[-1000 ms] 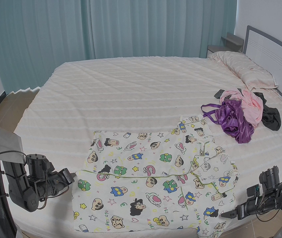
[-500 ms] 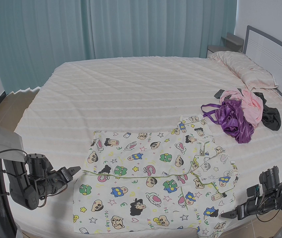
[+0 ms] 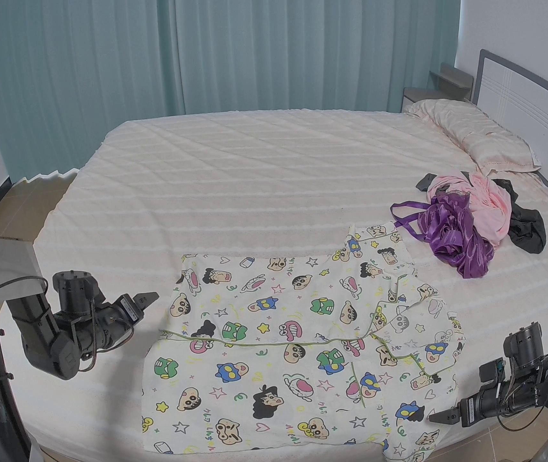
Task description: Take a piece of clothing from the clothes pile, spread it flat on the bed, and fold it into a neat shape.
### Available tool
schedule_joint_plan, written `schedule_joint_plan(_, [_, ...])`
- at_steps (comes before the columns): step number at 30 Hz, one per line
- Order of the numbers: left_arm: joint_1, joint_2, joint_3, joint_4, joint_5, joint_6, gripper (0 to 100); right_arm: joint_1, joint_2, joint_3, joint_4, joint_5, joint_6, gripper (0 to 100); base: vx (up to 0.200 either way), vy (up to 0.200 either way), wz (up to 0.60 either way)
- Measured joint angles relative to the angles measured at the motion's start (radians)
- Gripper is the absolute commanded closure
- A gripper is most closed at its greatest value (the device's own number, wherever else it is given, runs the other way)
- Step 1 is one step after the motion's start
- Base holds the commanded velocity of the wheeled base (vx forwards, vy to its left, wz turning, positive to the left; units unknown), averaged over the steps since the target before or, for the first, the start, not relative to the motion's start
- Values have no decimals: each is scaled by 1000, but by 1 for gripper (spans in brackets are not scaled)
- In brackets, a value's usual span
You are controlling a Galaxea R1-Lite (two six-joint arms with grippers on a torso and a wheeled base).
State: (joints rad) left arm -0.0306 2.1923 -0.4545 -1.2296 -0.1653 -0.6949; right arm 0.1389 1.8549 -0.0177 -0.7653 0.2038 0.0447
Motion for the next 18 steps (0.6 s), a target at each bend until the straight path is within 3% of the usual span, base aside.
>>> schedule_joint_plan(5, [-20,0,-156,230,-68,-132,0,0,2,0,0,1,0,0,0,0,0])
schedule_joint_plan(10, [-36,-3,-212,291,-190,-284,0,2,3,0,0,2,1,0,0,0,0])
schedule_joint_plan(12, [-43,-4,-220,292,-192,-303,0,5,4,0,0,2,1,0,0,0,0])
schedule_joint_plan(18, [-76,14,-245,216,-85,-306,0,8,8,0,-1,3,0,0,0,0,0])
